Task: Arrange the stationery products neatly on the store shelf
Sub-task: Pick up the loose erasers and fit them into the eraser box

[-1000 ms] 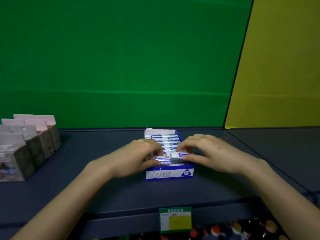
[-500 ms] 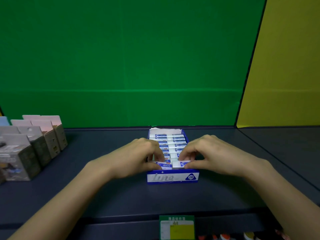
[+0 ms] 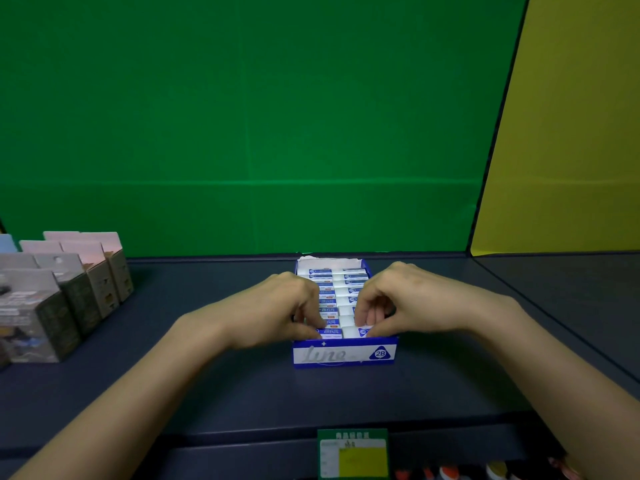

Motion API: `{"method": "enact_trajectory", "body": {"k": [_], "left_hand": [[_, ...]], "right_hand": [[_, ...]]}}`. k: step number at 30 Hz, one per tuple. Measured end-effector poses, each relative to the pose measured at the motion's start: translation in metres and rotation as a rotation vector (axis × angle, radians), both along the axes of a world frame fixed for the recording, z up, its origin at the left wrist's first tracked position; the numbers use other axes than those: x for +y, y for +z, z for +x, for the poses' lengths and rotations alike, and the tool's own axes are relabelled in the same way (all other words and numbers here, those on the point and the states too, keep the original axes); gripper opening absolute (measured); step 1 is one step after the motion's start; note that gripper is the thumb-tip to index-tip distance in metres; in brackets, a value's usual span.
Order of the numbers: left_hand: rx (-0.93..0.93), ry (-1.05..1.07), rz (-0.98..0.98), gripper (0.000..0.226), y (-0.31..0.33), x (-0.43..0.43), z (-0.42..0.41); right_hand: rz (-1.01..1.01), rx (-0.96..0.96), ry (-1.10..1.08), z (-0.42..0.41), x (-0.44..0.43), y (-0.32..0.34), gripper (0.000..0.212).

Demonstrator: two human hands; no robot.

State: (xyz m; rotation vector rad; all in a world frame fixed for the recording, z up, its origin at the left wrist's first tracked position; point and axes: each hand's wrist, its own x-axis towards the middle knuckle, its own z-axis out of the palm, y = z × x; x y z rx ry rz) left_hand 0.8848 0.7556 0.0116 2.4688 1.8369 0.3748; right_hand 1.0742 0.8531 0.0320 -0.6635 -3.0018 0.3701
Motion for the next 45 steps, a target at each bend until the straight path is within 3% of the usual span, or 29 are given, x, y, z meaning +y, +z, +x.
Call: {"method": "enact_trajectory", "body": {"k": [7, 36, 42, 45], "left_hand": [[0.054, -0.009, -0.025, 0.023, 0.001, -0.001, 0.0], [-0.12, 0.098, -0.053, 0.017, 0.0, -0.006, 0.01], [-0.239, 0.142, 0.052, 0.015, -0.009, -0.014, 0.012], [-0.333, 0.25, 0.262, 0.02, -0.021, -0.016, 0.016]], "right_hand": [[-0.075, 0.024, -0.02, -0.002, 0.001, 0.0, 0.012], [-0.077, 0.112, -0.092, -0.002, -0.002, -0.011, 0.006], [-0.104, 0.158, -0.104, 0.001, -0.003, -0.014, 0.007], [-0.105, 0.291, -0.156, 0.007, -0.005, -0.022, 0.016]]}}
